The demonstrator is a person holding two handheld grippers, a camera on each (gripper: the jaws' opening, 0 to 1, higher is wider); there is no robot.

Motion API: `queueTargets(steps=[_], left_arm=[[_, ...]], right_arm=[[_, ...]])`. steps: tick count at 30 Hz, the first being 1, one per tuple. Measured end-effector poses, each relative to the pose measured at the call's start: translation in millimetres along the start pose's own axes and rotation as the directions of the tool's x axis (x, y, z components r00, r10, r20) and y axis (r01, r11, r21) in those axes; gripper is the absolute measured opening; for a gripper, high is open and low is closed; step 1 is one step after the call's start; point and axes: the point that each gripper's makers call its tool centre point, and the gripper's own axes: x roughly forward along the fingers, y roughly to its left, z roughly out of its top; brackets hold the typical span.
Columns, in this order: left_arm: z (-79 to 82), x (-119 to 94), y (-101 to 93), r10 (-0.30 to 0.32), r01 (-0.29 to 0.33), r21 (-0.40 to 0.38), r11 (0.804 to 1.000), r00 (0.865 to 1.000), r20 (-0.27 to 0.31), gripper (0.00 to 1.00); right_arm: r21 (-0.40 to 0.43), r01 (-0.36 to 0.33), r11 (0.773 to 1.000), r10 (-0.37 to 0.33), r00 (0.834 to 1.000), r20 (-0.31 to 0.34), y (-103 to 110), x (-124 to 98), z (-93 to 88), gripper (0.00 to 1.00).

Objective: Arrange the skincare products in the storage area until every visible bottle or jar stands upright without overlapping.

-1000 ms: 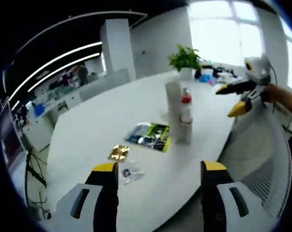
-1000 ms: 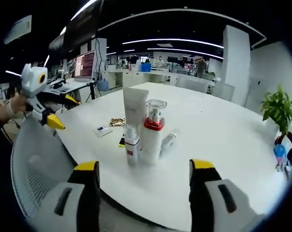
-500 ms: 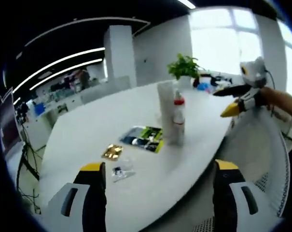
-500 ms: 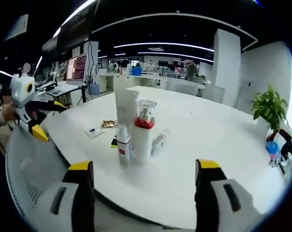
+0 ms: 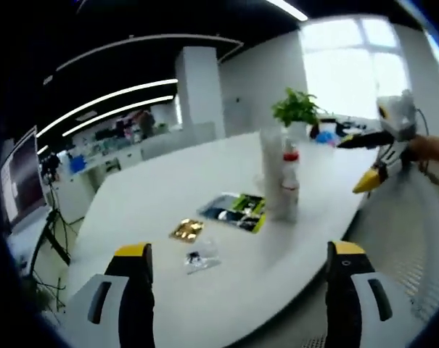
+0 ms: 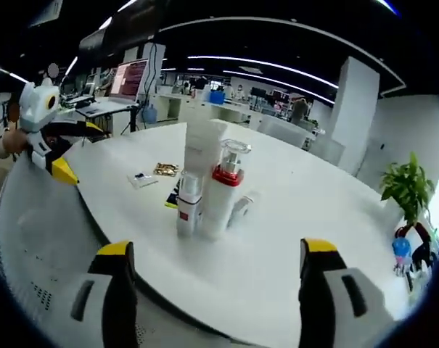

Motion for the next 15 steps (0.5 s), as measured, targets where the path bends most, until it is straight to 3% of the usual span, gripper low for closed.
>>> queueTargets(steps=[9, 15], left_arm=[[-1.8, 0, 1.0, 0.008, -0.008, 0.003, 1.0, 1.0, -0.012, 0.97], [-2.2, -1, 3.1, 0.014, -0.014, -0.006, 1.0, 1.0, -0.021, 0.97]], right_arm=[[0.096, -0.006, 0.995, 0.001, 0.999, 0.051, -7, -6, 4.7, 0.96], [0.182, -0.142, 0.973, 0.135, 0.989, 0.053, 7, -5, 4.8, 0.99]])
